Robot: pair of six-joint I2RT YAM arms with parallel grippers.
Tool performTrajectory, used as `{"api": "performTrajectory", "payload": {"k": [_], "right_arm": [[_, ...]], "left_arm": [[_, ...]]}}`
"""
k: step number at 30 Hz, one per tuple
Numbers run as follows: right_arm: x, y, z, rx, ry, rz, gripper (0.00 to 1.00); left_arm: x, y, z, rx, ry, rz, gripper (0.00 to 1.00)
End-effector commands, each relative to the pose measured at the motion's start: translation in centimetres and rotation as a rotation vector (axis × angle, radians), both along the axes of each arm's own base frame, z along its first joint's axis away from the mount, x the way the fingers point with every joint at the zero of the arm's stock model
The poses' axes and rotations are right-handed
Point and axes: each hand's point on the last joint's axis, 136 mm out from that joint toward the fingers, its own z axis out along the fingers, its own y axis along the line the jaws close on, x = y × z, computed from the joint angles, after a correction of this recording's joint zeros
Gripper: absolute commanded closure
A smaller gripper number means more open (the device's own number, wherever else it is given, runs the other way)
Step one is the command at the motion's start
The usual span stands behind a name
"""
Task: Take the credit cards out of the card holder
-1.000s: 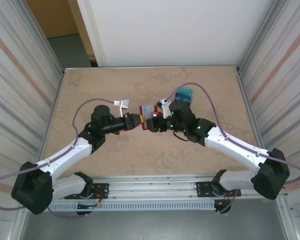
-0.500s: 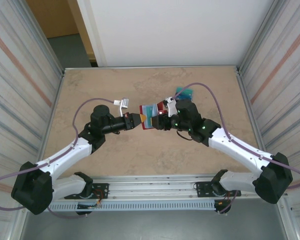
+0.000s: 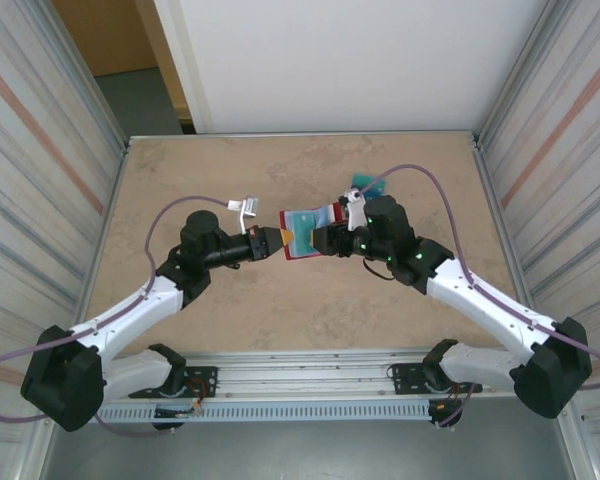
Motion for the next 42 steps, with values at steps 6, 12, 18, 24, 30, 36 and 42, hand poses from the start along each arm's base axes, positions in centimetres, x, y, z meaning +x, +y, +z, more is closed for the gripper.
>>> {"api": "performTrajectory", "payload": {"k": [6, 12, 18, 24, 30, 36, 42], "right_arm": [[-0.1, -2.4, 0.7, 0.015, -0.005, -0.066, 0.41], [-0.2, -3.5, 1.2, 0.063, 0.007, -0.085, 0.44], [-0.3, -5.4, 1.9, 0.122, 0.016, -0.127, 0.46], [-0.4, -5.4, 2.8, 0.248, 0.091, -0.082, 0.3], [0.3, -5.6, 1.6, 0.215, 0.137, -0.112, 0.2], [0.8, -4.5, -0.8, 0.189, 0.22, -0.079, 0.18], [1.2, -3.2, -2.6, 0.19, 0.282, -0.045, 0.29]], "left_arm": [[-0.4, -0.2, 3.1, -0.047, -0.106, -0.019, 1.0], [-0.4, -0.2, 3.2, -0.047, -0.11, -0.019, 1.0], [-0.3, -0.2, 3.1, -0.048, -0.107, -0.021, 1.0], [-0.4, -0.3, 3.1, -0.046, -0.109, -0.024, 1.0], [-0.4, -0.3, 3.0, -0.045, -0.108, -0.025, 1.0], [-0.4, -0.3, 3.0, -0.048, -0.106, -0.025, 1.0], [-0.3, -0.3, 3.1, -0.052, -0.11, -0.022, 1.0]]}}
